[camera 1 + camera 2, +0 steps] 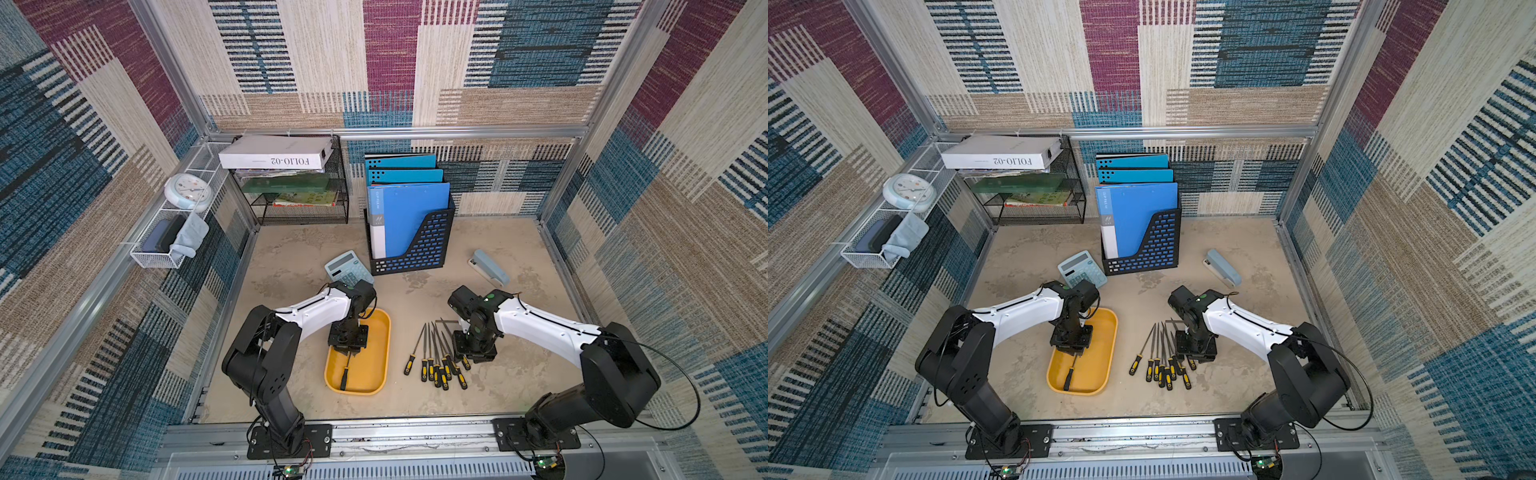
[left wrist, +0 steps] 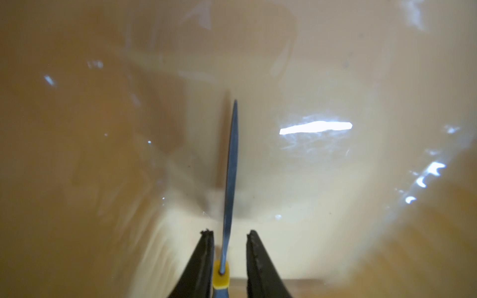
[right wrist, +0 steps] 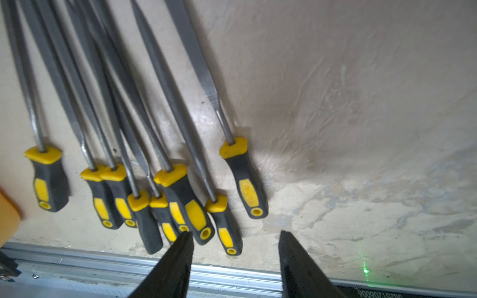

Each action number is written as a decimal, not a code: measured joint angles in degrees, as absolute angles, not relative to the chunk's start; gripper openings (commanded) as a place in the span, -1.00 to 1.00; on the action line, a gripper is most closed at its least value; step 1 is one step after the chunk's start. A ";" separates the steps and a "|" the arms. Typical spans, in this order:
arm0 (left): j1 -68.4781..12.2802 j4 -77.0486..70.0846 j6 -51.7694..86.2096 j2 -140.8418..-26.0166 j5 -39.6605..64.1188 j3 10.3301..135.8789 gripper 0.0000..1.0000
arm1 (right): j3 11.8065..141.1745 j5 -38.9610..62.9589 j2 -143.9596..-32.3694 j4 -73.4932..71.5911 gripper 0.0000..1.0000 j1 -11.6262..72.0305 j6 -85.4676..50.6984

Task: Put the file tool into the storage box
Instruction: Place the file tool in the storage box, then pick up the file tool from the center of the board.

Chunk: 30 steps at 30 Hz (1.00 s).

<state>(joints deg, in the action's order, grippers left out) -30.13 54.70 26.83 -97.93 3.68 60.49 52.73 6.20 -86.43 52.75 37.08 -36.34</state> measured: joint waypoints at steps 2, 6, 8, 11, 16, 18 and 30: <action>-30.13 54.68 26.85 -97.82 4.16 60.42 -0.26 | 52.73 6.20 -87.57 52.29 0.04 37.08 -35.81; -30.15 55.16 26.87 -96.86 4.27 61.10 -0.22 | 53.15 5.56 -90.15 51.22 -0.13 37.01 -34.17; -30.15 55.77 26.87 -95.98 4.29 62.28 -0.20 | 53.23 4.91 -91.18 50.98 -0.19 36.88 -33.39; -30.17 57.32 26.94 -94.15 4.56 64.97 -0.18 | 53.17 4.03 -92.47 50.94 -0.28 36.42 -32.25; -30.17 60.25 27.20 -91.07 5.98 70.48 -0.16 | 52.88 3.03 -93.43 50.02 -0.45 35.11 -30.55; -30.17 61.04 27.59 -89.62 6.28 72.31 -0.13 | 52.86 2.79 -93.89 49.34 -0.55 34.98 -29.71; -30.13 63.11 29.95 -85.67 16.16 83.31 -0.06 | 55.22 3.22 -85.93 51.59 -0.79 35.03 -26.59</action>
